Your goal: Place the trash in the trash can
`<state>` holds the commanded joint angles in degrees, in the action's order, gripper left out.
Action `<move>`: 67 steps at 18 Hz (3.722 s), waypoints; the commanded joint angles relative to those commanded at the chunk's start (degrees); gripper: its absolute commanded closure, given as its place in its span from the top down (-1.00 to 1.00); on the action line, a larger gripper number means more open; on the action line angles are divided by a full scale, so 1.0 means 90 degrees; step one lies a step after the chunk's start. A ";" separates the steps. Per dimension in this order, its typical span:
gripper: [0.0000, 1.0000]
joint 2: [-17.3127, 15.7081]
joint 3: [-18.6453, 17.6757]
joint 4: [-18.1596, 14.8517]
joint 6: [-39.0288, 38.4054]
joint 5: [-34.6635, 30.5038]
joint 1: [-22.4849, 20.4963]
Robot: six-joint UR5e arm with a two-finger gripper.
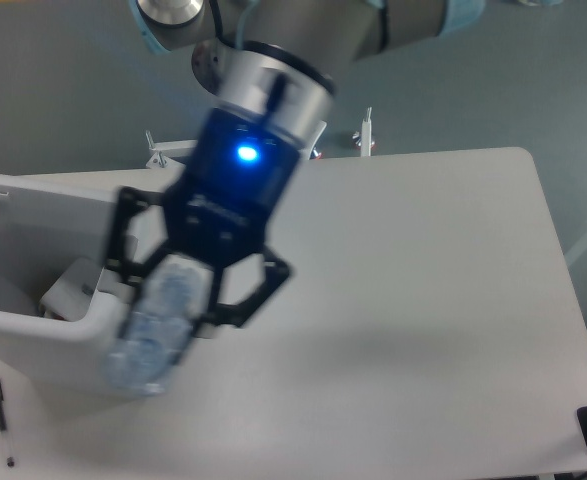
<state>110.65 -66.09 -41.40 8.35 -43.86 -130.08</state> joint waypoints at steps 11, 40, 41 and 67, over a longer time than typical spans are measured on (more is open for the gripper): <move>-0.18 -0.0273 -0.0986 0.0391 0.0624 0.0127 0.0488; 1.00 -0.0723 -0.2022 0.0381 0.1191 0.0107 -0.0545; 1.00 -0.0723 -0.2022 0.0371 0.1278 0.0098 -0.0662; 1.00 -0.0459 -0.2334 -0.1445 0.5623 -0.2967 -0.2128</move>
<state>106.52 -87.10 -54.40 58.95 -70.56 -149.24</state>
